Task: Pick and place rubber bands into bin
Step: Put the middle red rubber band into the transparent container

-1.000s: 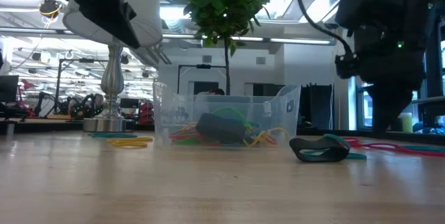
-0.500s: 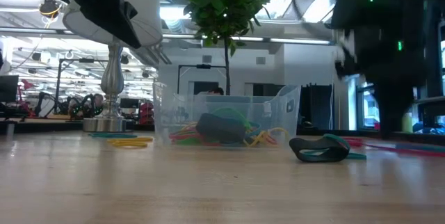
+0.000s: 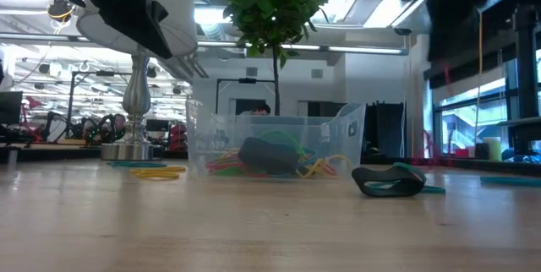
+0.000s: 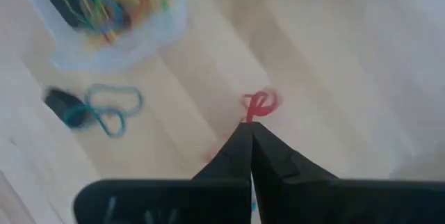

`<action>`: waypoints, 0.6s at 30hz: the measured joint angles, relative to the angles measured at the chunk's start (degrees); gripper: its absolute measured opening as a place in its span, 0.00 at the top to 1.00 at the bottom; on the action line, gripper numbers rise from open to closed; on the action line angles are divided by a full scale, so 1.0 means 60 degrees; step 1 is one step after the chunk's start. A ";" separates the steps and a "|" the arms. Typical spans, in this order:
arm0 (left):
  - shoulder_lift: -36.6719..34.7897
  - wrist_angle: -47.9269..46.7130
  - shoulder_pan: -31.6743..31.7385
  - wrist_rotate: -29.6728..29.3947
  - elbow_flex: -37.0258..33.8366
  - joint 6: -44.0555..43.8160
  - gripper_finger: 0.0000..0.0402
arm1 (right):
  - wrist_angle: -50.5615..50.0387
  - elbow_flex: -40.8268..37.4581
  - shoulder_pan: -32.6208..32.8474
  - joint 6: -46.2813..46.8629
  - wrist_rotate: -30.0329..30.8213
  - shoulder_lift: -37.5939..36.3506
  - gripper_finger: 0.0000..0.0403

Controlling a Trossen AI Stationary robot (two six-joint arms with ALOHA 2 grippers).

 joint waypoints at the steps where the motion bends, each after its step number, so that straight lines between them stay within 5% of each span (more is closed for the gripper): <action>1: 0.0000 -0.0007 0.0000 0.0000 0.0000 0.0000 0.99 | -0.0136 0.0303 0.0057 -0.0035 0.0218 0.0018 1.00; 10: 0.0000 -0.0003 0.0055 -0.0018 0.0000 0.0000 0.99 | -0.1579 0.2342 0.0283 -0.0238 0.2004 0.0005 1.00; 18: 0.0000 0.0000 0.0055 -0.0015 0.0000 -0.0004 0.99 | -0.2072 0.1843 0.0279 0.0253 0.2162 0.0008 1.00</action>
